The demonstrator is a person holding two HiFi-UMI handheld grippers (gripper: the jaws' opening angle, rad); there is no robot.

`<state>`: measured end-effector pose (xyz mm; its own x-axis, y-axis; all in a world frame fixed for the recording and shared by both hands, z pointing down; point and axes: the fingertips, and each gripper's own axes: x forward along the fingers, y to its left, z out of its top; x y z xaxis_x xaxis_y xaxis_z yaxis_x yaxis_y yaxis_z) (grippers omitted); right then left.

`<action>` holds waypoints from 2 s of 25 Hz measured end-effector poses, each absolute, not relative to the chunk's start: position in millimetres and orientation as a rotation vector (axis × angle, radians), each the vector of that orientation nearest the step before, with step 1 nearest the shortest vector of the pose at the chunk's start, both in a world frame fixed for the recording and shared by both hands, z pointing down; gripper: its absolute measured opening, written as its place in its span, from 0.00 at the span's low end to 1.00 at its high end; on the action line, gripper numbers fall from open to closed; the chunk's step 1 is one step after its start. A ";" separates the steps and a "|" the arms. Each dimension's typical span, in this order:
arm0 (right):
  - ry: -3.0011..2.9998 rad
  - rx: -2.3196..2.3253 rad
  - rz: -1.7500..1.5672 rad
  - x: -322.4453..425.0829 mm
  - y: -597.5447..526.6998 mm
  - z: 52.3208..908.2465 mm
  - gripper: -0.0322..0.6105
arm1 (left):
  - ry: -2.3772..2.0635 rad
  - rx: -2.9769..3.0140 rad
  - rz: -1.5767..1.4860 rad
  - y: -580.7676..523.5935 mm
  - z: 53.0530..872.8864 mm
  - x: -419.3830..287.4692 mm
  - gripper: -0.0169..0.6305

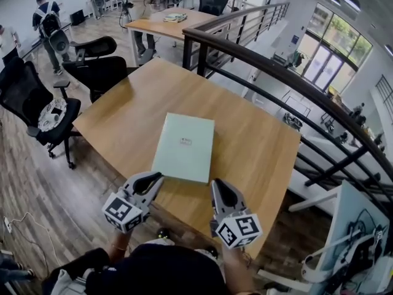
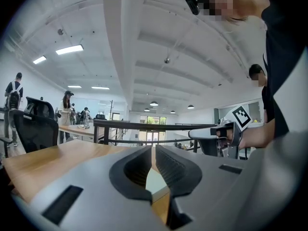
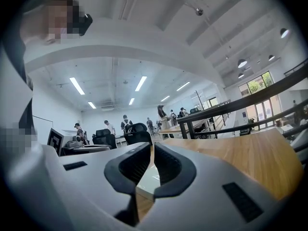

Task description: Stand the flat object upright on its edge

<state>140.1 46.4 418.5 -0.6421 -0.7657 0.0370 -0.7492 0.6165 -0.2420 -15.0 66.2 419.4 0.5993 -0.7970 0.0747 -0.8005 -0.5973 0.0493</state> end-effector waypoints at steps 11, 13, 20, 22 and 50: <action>2.706 -1.365 -0.352 89.4 34.4 424.5 0.10 | -1.327 2.742 0.107 50.8 427.0 -74.3 0.08; 2.704 -1.377 -0.349 83.6 32.5 425.3 0.10 | -1.319 2.745 0.099 48.4 427.5 -81.2 0.08; 2.681 -1.442 -0.345 77.4 25.1 424.1 0.10 | -1.293 2.751 0.109 39.9 427.1 -98.1 0.08; 2.683 -1.458 -0.349 76.4 22.6 425.1 0.10 | -1.276 2.754 0.100 35.8 429.1 -99.7 0.08; 2.788 -1.399 -0.478 117.3 -109.6 439.2 0.10 | -1.278 2.656 0.154 -95.6 438.8 -55.5 0.08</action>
<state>117.3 -109.6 439.2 -0.6068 -0.7812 0.1472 -0.7856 0.5610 -0.2611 -55.5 -95.6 438.8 0.6231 -0.7624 0.1747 -0.7821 -0.6105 0.1251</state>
